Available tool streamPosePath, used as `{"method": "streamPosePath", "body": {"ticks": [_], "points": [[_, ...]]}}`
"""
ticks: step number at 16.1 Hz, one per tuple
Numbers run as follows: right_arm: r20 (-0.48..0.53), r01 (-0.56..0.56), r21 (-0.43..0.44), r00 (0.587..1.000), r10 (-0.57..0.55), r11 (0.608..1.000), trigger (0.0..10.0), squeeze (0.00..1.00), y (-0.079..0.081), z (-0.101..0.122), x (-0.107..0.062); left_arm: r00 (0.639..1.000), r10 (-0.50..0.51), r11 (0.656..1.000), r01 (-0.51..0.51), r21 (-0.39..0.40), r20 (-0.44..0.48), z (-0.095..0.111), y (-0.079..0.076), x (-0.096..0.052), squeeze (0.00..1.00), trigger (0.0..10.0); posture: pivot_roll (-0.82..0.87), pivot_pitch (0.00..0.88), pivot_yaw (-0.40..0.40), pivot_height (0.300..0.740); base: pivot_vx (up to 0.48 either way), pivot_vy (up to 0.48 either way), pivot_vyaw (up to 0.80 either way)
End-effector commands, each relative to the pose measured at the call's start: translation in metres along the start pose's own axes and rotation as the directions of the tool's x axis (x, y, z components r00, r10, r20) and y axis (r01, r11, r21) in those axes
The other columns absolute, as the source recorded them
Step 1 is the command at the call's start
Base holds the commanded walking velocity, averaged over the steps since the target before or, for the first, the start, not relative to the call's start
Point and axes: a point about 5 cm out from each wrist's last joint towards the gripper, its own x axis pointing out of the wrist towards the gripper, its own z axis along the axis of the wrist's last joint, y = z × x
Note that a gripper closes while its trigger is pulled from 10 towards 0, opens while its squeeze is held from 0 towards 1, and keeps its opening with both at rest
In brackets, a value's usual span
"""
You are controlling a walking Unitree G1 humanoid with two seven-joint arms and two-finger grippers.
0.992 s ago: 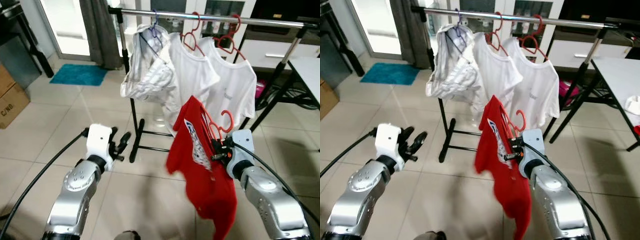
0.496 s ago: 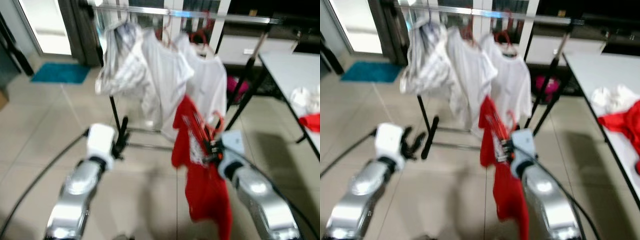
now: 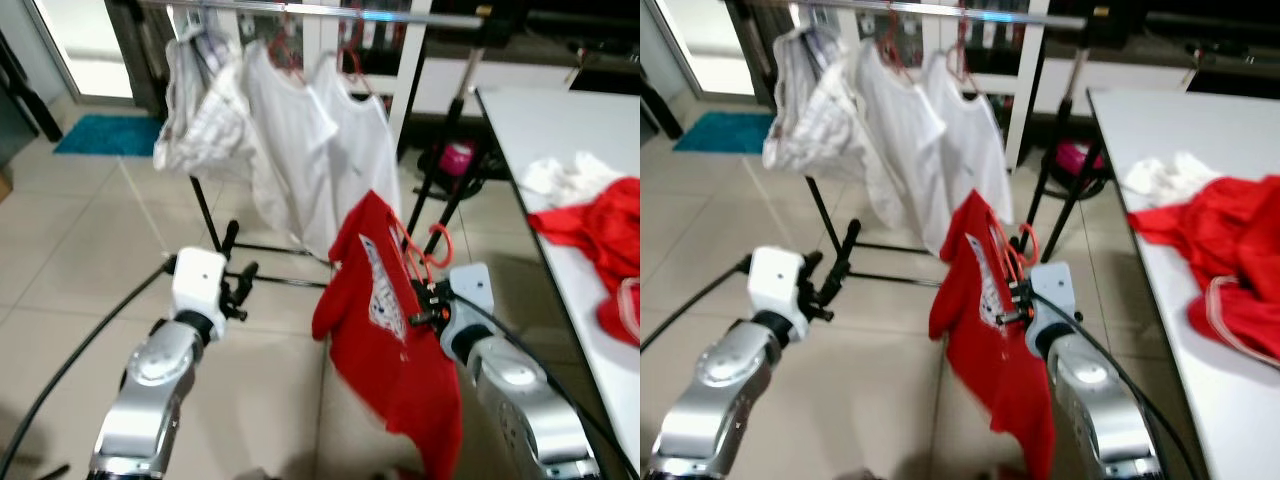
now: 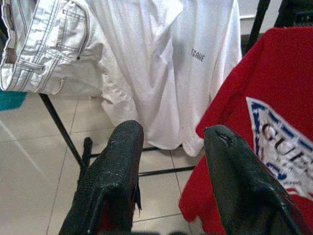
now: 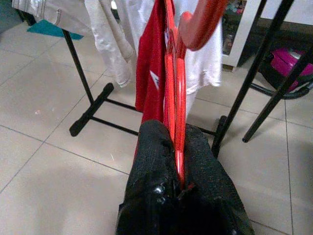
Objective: Hang hanger
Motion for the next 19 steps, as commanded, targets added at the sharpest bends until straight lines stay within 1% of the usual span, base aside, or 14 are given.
{"method": "streamPosePath", "body": {"ticks": [1, 2, 3, 4, 5, 7, 9, 11, 13, 15, 17, 19], "points": [[0.063, 0.018, 0.007, 0.998, -0.018, 1.000, 10.0, 0.00, -0.006, 0.011, -0.003, 1.000, -0.011, 1.000, 0.011, -0.020, 0.005, 0.002, -0.005, 0.001, 0.00, 10.0, -0.05, 0.093, 0.029, 0.740, 0.000, 0.000, 0.00], [0.069, 0.021, 0.019, 0.997, -0.022, 1.000, 10.0, 0.00, -0.007, 0.013, -0.003, 0.999, -0.023, 1.000, 0.023, -0.006, 0.035, 0.008, -0.007, 0.001, 0.00, 10.0, -0.05, 0.093, 0.029, 0.740, 0.000, 0.000, 0.00], [0.076, 0.019, 0.025, 0.997, -0.021, 1.000, 10.0, 0.00, -0.007, 0.014, -0.003, 0.999, -0.028, 1.000, 0.028, 0.012, 0.037, 0.010, -0.007, 0.002, 0.00, 10.0, -0.05, 0.093, 0.029, 0.740, 0.000, 0.000, 0.00], [0.079, 0.014, 0.017, 0.997, -0.015, 1.000, 10.0, 0.00, -0.005, 0.015, -0.002, 0.999, -0.033, 0.999, 0.034, -0.013, 0.043, 0.012, -0.007, 0.003, 0.00, 10.0, -0.05, 0.093, 0.029, 0.740, 0.000, 0.000, 0.00], [0.078, 0.013, 0.017, 0.997, -0.014, 1.000, 10.0, 0.00, -0.005, 0.015, -0.002, 0.998, -0.033, 0.999, 0.033, -0.014, 0.046, 0.012, -0.007, 0.003, 0.00, 10.0, -0.05, 0.093, 0.029, 0.740, 0.000, 0.000, 0.00], [0.077, 0.014, 0.039, 0.997, -0.017, 0.999, 10.0, 0.00, -0.004, 0.015, -0.002, 0.998, -0.042, 0.998, 0.044, -0.037, 0.050, 0.013, -0.006, 0.002, 0.00, 10.0, -0.05, 0.094, 0.031, 0.740, 0.000, 0.000, 0.00], [0.075, 0.018, 0.066, 0.997, -0.023, 0.998, 10.0, 0.00, -0.006, 0.015, -0.002, 0.998, -0.035, 0.998, 0.038, -0.042, 0.054, 0.015, -0.003, 0.002, 0.00, 10.0, -0.05, 0.094, 0.031, 0.740, 0.255, 0.000, -0.61], [0.076, 0.018, 0.063, 0.997, -0.023, 0.998, 10.0, 0.00, -0.006, 0.016, -0.001, 0.998, -0.035, 0.999, 0.036, -0.030, 0.055, 0.016, -0.003, 0.003, 0.00, 10.0, -0.05, 0.093, 0.033, 0.740, 0.266, 0.000, -0.66], [0.089, 0.018, 0.054, 0.996, -0.022, 0.998, 10.0, 0.00, -0.005, 0.017, -0.001, 0.998, -0.045, 0.999, 0.047, -0.029, 0.051, 0.016, -0.004, 0.003, 0.00, 10.0, -0.05, 0.092, 0.034, 0.740, 0.266, 0.000, 0.00], [0.071, 0.029, 0.085, 0.997, -0.035, 0.996, 10.0, 0.00, -0.007, 0.015, -0.001, 0.998, -0.051, 0.998, 0.052, -0.028, 0.048, 0.016, -0.005, 0.004, 0.00, 10.0, -0.05, 0.092, 0.034, 0.740, 0.268, 0.000, 0.00], [0.077, 0.013, 0.079, 0.997, -0.019, 0.997, 10.0, 0.00, -0.006, 0.016, -0.001, 0.997, -0.055, 0.998, 0.056, -0.025, 0.047, 0.016, -0.005, 0.004, 0.00, 10.0, -0.05, 0.092, 0.034, 0.740, 0.270, 0.000, 0.00], [0.020, -0.034, 0.041, 0.999, 0.033, 0.999, 10.0, 0.00, 0.002, 0.011, -0.001, 0.997, -0.061, 0.998, 0.062, -0.018, 0.046, 0.015, -0.006, 0.004, 0.00, 10.0, -0.06, 0.090, 0.037, 0.740, 0.266, 0.000, 0.00]]}}
